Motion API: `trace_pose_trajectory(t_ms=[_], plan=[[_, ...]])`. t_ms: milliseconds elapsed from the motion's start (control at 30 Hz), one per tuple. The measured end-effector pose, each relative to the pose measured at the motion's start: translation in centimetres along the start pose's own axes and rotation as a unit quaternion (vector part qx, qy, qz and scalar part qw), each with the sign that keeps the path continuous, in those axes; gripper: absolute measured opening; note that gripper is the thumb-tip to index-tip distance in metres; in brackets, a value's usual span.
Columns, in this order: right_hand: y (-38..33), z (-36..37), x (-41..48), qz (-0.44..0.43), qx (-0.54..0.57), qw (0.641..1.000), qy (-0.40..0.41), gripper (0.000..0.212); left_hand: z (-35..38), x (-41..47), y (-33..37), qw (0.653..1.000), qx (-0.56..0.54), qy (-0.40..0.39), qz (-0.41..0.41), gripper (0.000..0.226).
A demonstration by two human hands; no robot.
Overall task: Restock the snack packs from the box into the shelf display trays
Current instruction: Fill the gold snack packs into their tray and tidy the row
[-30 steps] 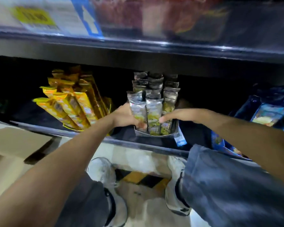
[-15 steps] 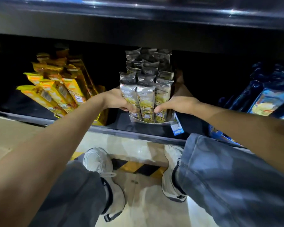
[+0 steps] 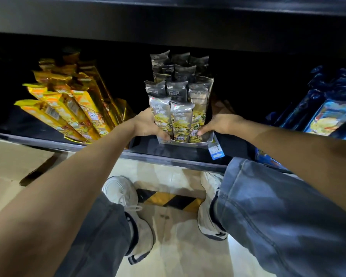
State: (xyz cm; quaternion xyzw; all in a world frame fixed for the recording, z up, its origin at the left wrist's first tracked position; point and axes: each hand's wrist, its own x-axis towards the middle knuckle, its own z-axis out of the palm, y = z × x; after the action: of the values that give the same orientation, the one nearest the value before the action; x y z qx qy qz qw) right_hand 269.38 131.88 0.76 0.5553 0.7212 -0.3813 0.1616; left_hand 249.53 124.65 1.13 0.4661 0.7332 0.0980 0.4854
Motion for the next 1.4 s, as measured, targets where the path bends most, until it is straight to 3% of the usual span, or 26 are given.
trace_pose_trajectory(t_ms=[133, 267, 367, 433, 467, 567, 600, 700, 800, 1033, 1133, 1233, 1267, 1300, 1400], plan=[[-0.1, -0.1, -0.2, 0.001, 0.015, 0.999, -0.029, 0.052, -0.8, 0.3, -0.1, 1.0, -0.023, -0.009, 0.001, 0.041], [0.1, -0.1, -0.4, -0.011, 0.022, 1.0, 0.0, 0.074, -0.6, 0.1, 0.3, 0.999, -0.003, -0.021, -0.038, 0.038], [-0.1, 0.0, -1.2, -0.022, 0.048, 0.999, -0.006, 0.077, -0.5, -0.6, 0.2, 1.0, 0.007, -0.004, -0.013, 0.076], [-0.5, 0.2, -2.1, -0.026, 0.063, 0.997, 0.019, 0.079, -0.2, -1.2, 0.3, 1.0, -0.019, 0.007, -0.007, 0.08], [-0.8, 0.3, -2.4, -0.024, 0.066, 0.997, 0.038, 0.088, 0.2, -1.6, 0.4, 1.0, -0.027, 0.015, 0.005, 0.074], [-0.5, 1.1, -1.2, -0.03, 0.09, 0.994, 0.049, 0.123, 0.8, -1.4, -0.3, 0.996, -0.063, 0.044, 0.054, 0.112], [-0.3, 1.2, -0.7, -0.025, 0.09, 0.995, 0.029, 0.126, 0.9, -0.9, -0.9, 0.995, -0.072, 0.044, 0.055, 0.108], [-0.9, 1.0, -1.2, -0.012, 0.067, 0.998, -0.001, 0.112, 1.0, -0.3, -1.5, 0.994, -0.087, 0.055, 0.043, 0.088], [-1.6, 1.1, -1.8, 0.01, 0.071, 0.997, 0.019, 0.092, 1.2, 2.4, -3.9, 0.997, -0.059, 0.047, 0.026, 0.098], [-1.3, 0.1, -1.0, 0.014, 0.098, 0.995, -0.025, 0.096, 0.5, 0.2, -0.2, 0.996, -0.072, 0.045, -0.002, 0.098], [-1.0, -0.2, -0.6, 0.011, 0.102, 0.993, -0.053, 0.101, 0.4, -0.5, 0.9, 0.997, -0.065, 0.024, 0.021, 0.088], [-1.2, -0.4, -0.3, -0.005, 0.1, 0.991, -0.092, 0.08, 0.5, -0.2, 1.2, 0.998, -0.058, 0.023, -0.004, 0.065], [-1.3, -0.5, -0.3, -0.008, 0.097, 0.989, -0.115, 0.077, 0.4, 1.3, -0.3, 0.998, -0.051, 0.021, -0.013, 0.052], [-1.5, -0.6, -0.4, -0.013, 0.091, 0.987, -0.132, 0.08, 0.1, 1.3, -0.5, 0.998, -0.062, 0.017, -0.023, 0.053], [-1.2, -1.0, -0.5, -0.018, 0.079, 0.985, -0.15, 0.087, -0.9, 1.7, -0.9, 0.999, -0.046, -0.023, -0.018, 0.125]])
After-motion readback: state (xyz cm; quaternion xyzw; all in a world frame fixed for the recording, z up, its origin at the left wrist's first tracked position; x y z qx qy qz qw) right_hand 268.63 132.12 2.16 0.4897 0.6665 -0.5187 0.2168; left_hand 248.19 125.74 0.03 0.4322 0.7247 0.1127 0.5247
